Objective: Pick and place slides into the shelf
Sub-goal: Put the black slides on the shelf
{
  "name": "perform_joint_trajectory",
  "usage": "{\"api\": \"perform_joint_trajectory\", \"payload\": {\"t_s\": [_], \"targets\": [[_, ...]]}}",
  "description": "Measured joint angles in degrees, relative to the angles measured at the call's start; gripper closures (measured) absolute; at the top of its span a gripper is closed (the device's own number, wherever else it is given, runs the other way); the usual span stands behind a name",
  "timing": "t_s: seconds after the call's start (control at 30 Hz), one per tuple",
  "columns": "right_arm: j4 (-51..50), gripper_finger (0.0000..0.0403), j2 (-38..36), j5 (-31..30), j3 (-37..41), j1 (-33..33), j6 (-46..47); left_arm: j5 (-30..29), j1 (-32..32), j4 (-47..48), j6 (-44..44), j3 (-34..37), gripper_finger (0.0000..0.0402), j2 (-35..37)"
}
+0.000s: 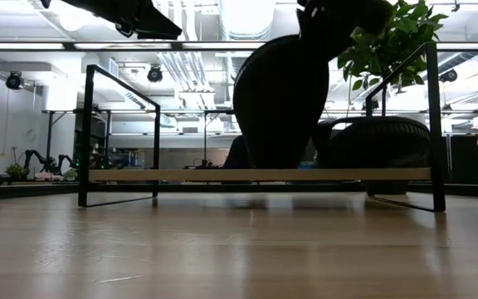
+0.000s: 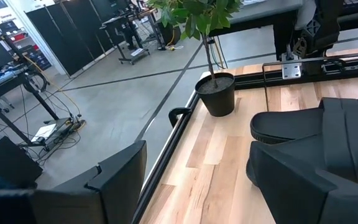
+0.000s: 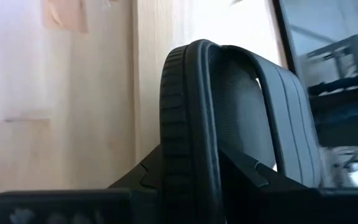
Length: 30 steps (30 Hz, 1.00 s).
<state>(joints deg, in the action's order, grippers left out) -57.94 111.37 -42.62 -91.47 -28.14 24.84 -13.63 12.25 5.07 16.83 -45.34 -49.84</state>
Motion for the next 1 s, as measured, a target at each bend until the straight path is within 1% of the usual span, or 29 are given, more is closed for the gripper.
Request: {"api": "perform_joint_trajectory", "payload": {"t_s": [0.17, 0.43, 0.6, 0.8, 0.87, 1.0], "targets": [[-0.4, 0.029, 0.0, 2.2, -1.5, 0.1, 1.2, 0.0, 0.0, 0.3, 0.0, 0.0, 0.0132, 0.0], [-0.3, 0.0217, 0.0, 2.7, -1.9, 0.6, 1.7, 0.0, 0.0, 0.4, 0.0, 0.0, 0.0132, 0.0], [1.0, 0.0192, 0.0, 3.3, -1.9, 1.3, 2.2, 0.0, 0.0, 0.5, -0.1, 0.0, 0.0132, 0.0], [3.3, 0.0186, 0.0, 6.9, -1.9, 1.9, 2.4, 0.0, 0.0, 0.6, -0.1, 0.0, 0.0132, 0.0], [3.0, 0.0186, 0.0, 8.9, -1.9, 2.1, 4.1, 0.0, 0.0, 0.6, -0.1, 0.0, 0.0132, 0.0], [1.8, 0.0186, 0.0, 17.3, -1.9, 2.7, 5.6, 0.0, 0.0, 0.6, -0.1, 0.0, 0.0132, 0.0]]}}
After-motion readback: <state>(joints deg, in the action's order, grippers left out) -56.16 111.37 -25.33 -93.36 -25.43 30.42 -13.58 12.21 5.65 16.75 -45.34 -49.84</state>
